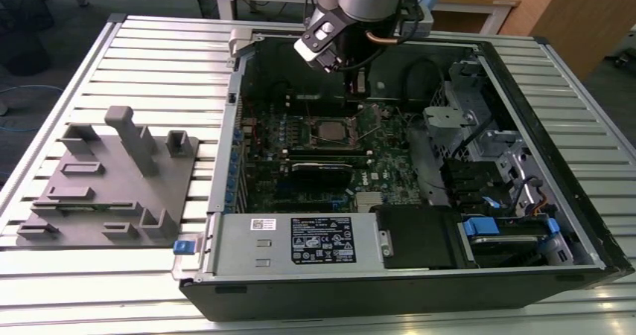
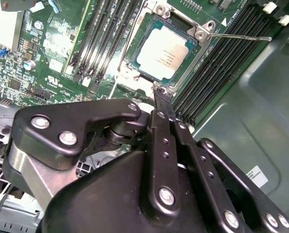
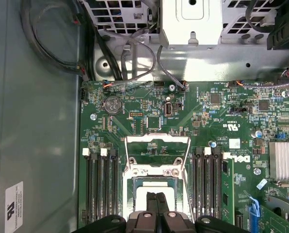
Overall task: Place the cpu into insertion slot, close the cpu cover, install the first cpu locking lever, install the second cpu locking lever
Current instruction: 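Close the cpu cover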
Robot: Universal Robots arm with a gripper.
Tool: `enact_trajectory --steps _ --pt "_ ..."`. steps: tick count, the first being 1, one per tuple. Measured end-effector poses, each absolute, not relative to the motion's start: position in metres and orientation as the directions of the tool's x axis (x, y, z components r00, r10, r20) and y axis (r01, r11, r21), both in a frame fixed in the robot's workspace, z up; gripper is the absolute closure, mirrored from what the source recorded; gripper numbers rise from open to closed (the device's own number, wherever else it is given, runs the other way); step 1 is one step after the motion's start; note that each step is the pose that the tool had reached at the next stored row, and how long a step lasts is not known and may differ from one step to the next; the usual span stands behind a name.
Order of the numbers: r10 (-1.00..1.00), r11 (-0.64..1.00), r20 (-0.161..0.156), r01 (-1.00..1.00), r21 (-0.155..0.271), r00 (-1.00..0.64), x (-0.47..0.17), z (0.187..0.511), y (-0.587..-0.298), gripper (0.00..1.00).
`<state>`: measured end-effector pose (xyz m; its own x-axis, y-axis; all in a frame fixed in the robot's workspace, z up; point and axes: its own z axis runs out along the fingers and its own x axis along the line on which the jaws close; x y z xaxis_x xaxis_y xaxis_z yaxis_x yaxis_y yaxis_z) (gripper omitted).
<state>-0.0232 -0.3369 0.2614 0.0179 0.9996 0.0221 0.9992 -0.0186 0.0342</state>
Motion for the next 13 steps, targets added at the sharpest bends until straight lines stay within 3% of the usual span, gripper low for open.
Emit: enact_trajectory --steps 13 --pt "1.0 -0.019 0.022 0.999 0.034 0.018 -0.012 0.262 -0.337 0.89"
